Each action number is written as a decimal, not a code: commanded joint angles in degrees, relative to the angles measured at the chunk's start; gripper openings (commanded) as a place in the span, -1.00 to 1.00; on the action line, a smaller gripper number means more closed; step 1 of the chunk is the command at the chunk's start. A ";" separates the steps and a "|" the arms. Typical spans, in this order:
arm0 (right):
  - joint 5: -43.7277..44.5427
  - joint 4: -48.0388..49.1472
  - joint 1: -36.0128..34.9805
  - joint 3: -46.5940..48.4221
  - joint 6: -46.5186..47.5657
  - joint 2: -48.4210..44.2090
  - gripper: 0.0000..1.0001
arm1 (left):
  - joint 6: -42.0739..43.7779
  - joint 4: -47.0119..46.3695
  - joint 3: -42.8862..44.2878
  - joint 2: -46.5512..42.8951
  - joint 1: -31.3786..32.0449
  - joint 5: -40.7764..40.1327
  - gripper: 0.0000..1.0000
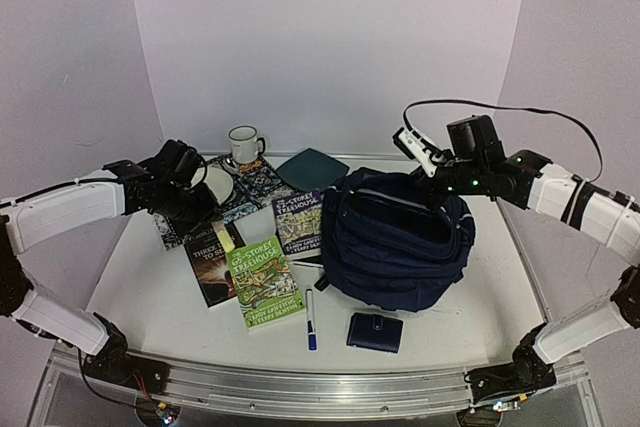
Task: Pack the student bag
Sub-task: Pick up the pencil case from the book.
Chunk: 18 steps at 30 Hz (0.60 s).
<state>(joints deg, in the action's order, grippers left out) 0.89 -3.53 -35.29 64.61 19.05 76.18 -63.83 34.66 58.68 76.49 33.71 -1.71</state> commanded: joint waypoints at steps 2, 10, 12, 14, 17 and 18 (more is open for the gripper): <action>1.98 6.17 -2.60 6.83 0.11 0.04 -1.00 | -0.43 -9.16 5.15 0.54 6.59 3.99 -0.97; 3.92 7.03 -5.65 4.89 -3.15 0.44 -1.00 | -1.82 -21.49 7.99 4.87 12.84 7.87 -0.97; 3.94 7.14 -6.21 4.45 -4.26 0.55 -1.00 | -2.01 -24.59 9.05 6.44 14.64 7.95 -0.97; 4.00 7.13 -6.81 4.24 -5.35 0.87 -1.00 | -2.70 -27.49 9.72 8.06 16.06 8.45 -0.97; 4.24 7.13 -7.83 3.87 -6.94 1.24 -1.00 | -4.45 -32.22 10.22 10.75 17.43 9.15 -0.96; 4.48 7.14 -8.13 3.77 -7.38 1.33 -1.00 | -5.08 -33.65 10.37 11.45 17.89 9.43 -0.96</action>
<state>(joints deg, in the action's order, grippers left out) 5.17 -4.38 -41.64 66.98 15.17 77.92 -66.21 10.95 65.85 85.49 50.16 6.09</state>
